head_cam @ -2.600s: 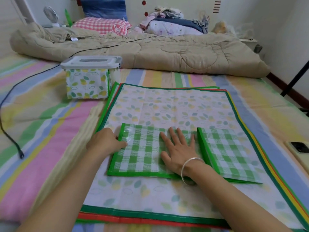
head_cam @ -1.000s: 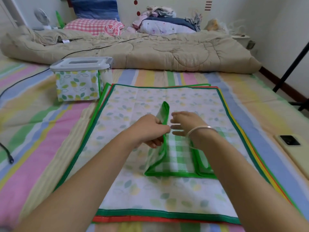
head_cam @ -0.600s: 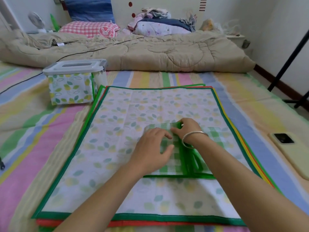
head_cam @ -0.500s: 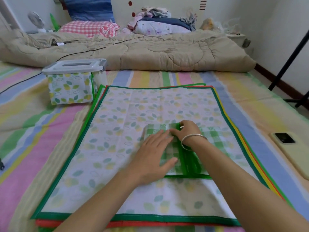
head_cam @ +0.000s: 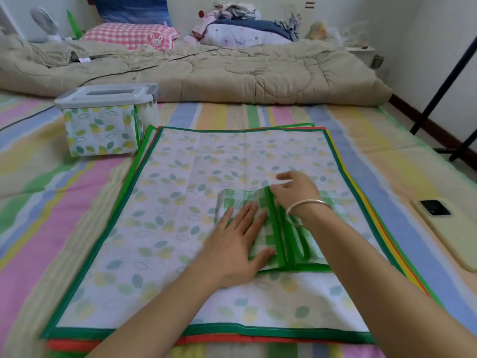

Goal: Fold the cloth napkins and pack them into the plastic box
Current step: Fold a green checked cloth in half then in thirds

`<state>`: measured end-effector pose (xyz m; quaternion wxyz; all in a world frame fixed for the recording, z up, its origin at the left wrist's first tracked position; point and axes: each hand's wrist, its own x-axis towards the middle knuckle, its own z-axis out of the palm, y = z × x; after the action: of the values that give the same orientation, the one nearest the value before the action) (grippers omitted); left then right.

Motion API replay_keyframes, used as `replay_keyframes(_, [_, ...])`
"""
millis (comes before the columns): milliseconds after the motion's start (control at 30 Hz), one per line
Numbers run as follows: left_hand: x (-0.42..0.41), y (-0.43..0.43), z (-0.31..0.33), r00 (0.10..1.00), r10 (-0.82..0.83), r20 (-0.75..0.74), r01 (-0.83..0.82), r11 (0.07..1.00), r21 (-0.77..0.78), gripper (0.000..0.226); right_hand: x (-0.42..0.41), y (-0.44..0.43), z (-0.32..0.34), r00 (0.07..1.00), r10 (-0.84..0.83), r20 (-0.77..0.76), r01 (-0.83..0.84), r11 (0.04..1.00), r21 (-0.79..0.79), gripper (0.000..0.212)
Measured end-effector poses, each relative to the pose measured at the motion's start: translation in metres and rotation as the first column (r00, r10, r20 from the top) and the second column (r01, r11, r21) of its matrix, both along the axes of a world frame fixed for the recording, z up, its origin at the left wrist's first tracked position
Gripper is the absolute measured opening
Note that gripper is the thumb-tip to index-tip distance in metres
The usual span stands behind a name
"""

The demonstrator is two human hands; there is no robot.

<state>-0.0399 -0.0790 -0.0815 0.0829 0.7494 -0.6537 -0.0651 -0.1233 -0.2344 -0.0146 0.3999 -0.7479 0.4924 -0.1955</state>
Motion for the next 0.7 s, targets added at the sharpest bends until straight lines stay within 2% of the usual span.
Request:
replay_keyframes(100, [0.0,0.0,-0.001,1.0,0.003,0.014,-0.003,1.0,0.003,0.084,-0.027,0.0,0.017,0.991,0.031,0.127,0.019,0.927,-0.375,0.023])
replay_keyframes(133, [0.0,0.0,-0.001,1.0,0.002,0.02,-0.003,1.0,0.015,0.084,-0.037,0.0,0.017,0.994,0.09,0.054,-0.054,0.879,-0.475,0.027])
replay_keyframes(167, [0.0,0.0,0.0,1.0,0.001,0.025,-0.002,1.0,0.027,0.084,-0.044,0.0,0.012,0.983,0.147,-0.106,-0.181,0.837,-0.516,0.032])
replay_keyframes(233, [0.0,0.0,0.0,0.999,-0.004,0.044,0.001,0.998,0.056,0.085,-0.053,0.002,-0.008,0.863,0.231,-0.45,-0.424,0.815,-0.394,0.047])
replay_keyframes(300, [-0.001,0.0,0.001,0.998,-0.005,0.06,0.001,0.997,0.078,0.086,-0.054,0.006,-0.032,0.764,0.289,-0.576,-0.498,0.832,-0.244,0.059])
replay_keyframes(467, [-0.002,-0.001,0.0,0.997,-0.006,0.083,-0.001,0.996,0.087,0.086,-0.049,0.013,-0.063,0.743,0.168,-0.648,-0.493,0.792,-0.36,0.085])
replay_keyframes(567, [-0.001,-0.002,-0.003,0.996,-0.003,0.084,-0.003,0.997,0.08,0.086,-0.048,0.014,-0.067,0.757,0.133,-0.64,-0.514,0.726,-0.458,0.078])
replay_keyframes(633, [-0.001,-0.003,-0.003,0.996,-0.004,0.094,-0.003,0.997,0.082,0.087,-0.046,0.016,-0.066,0.761,0.18,-0.623,-0.562,0.663,-0.495,0.069])
replay_keyframes(700, [-0.002,-0.002,0.0,0.998,-0.015,0.06,0.012,0.998,0.059,0.085,-0.046,0.015,-0.068,0.737,0.243,-0.631,-0.614,0.629,-0.476,0.074])
